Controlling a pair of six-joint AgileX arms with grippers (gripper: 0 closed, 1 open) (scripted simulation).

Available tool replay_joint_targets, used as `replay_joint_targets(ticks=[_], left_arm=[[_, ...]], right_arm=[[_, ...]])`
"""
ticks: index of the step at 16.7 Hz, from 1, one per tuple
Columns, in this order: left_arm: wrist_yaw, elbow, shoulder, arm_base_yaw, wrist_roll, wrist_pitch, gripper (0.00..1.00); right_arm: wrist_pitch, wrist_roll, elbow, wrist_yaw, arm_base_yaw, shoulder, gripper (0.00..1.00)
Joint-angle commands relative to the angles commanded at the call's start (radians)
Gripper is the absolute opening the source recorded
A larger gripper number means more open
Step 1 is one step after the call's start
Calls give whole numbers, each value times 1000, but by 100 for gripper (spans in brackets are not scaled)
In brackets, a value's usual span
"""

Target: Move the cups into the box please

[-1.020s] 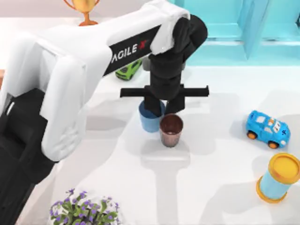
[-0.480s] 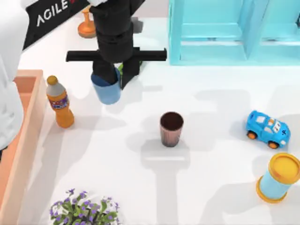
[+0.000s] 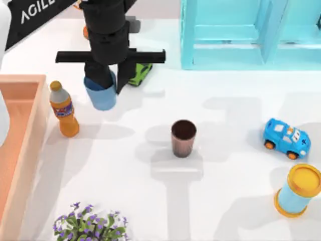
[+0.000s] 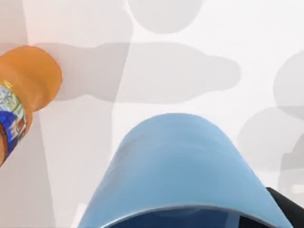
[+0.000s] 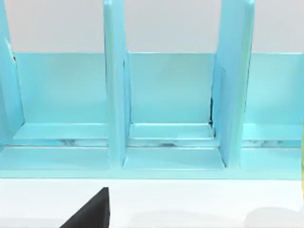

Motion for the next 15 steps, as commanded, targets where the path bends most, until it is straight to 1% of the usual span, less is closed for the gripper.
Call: replay_joint_targets(ticks=[2,5,15], left_arm=[[-2,-57,-57,49,48,4,0],[-5,-187,-184,161,156,10,0],[-17,-748,-723,626,608,43,0]], right_arm=[[0,0,0,0,0,0,100],[0,0,0,0,0,0,100],[0,0,0,0,0,0,100]])
